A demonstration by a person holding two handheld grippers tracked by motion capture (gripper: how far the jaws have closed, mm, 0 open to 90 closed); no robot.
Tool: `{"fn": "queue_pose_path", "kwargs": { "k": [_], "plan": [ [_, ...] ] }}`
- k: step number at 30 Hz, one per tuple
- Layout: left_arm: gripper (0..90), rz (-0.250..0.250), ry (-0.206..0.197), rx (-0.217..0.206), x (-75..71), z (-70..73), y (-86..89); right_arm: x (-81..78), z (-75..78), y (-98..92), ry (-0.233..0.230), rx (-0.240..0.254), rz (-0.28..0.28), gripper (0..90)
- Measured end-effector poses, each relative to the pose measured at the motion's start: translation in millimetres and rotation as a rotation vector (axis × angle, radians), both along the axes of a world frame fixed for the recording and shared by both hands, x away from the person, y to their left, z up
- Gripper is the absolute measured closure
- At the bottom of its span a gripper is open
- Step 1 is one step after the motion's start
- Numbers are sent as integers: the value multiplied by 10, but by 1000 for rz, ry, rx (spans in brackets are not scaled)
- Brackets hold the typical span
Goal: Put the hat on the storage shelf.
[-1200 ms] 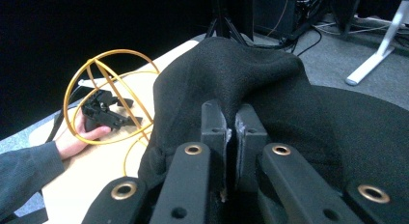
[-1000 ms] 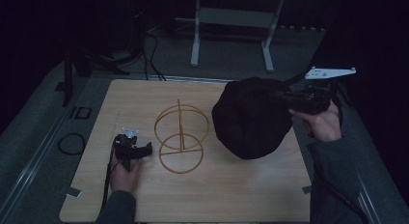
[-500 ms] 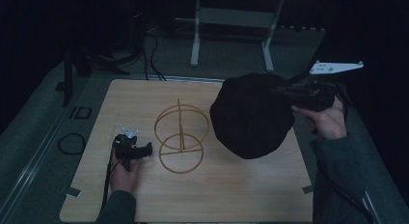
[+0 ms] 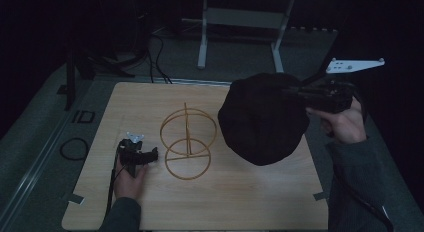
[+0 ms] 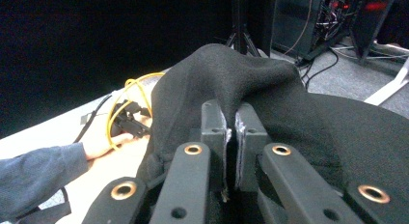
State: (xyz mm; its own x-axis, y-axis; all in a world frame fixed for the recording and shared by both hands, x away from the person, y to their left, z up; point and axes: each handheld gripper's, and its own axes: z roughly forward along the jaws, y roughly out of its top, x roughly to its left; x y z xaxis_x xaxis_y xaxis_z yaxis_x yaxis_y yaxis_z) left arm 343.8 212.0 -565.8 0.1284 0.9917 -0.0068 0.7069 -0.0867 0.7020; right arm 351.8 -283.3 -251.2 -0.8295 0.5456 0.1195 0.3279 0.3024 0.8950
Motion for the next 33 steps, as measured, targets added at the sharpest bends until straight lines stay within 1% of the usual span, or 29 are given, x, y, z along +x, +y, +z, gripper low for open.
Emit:
{"fn": "queue_pose_path", "kwargs": {
  "k": [6, 12, 15, 16, 22, 24, 25, 27, 33],
  "plan": [
    [122, 0, 0, 0, 0, 0, 0, -17, 54, 12, -5, 0, 13, 853],
    [122, 0, 1, 0, 0, 1, 0, -37, 93, 25, -11, 13, 31, 853],
    [122, 0, 1, 0, 0, 0, 0, -57, 131, 43, -13, 25, 48, 853],
    [122, 0, 0, 0, 0, 0, 0, -61, 148, 49, -15, 35, 61, 853],
    [122, 0, 0, 0, 0, 0, 0, -67, 190, 80, -16, 52, 82, 853],
    [122, 0, 0, 1, 0, 0, 0, -66, 202, 103, -15, 60, 92, 853],
    [122, 0, 0, 0, 0, 0, 0, -62, 211, 126, -14, 76, 111, 853],
    [122, 0, 1, 0, 0, 0, 0, -61, 217, 140, -15, 79, 112, 853],
    [122, 0, 1, 0, 0, 0, 0, -33, 235, 236, -10, 96, 142, 853]
  ]
}}
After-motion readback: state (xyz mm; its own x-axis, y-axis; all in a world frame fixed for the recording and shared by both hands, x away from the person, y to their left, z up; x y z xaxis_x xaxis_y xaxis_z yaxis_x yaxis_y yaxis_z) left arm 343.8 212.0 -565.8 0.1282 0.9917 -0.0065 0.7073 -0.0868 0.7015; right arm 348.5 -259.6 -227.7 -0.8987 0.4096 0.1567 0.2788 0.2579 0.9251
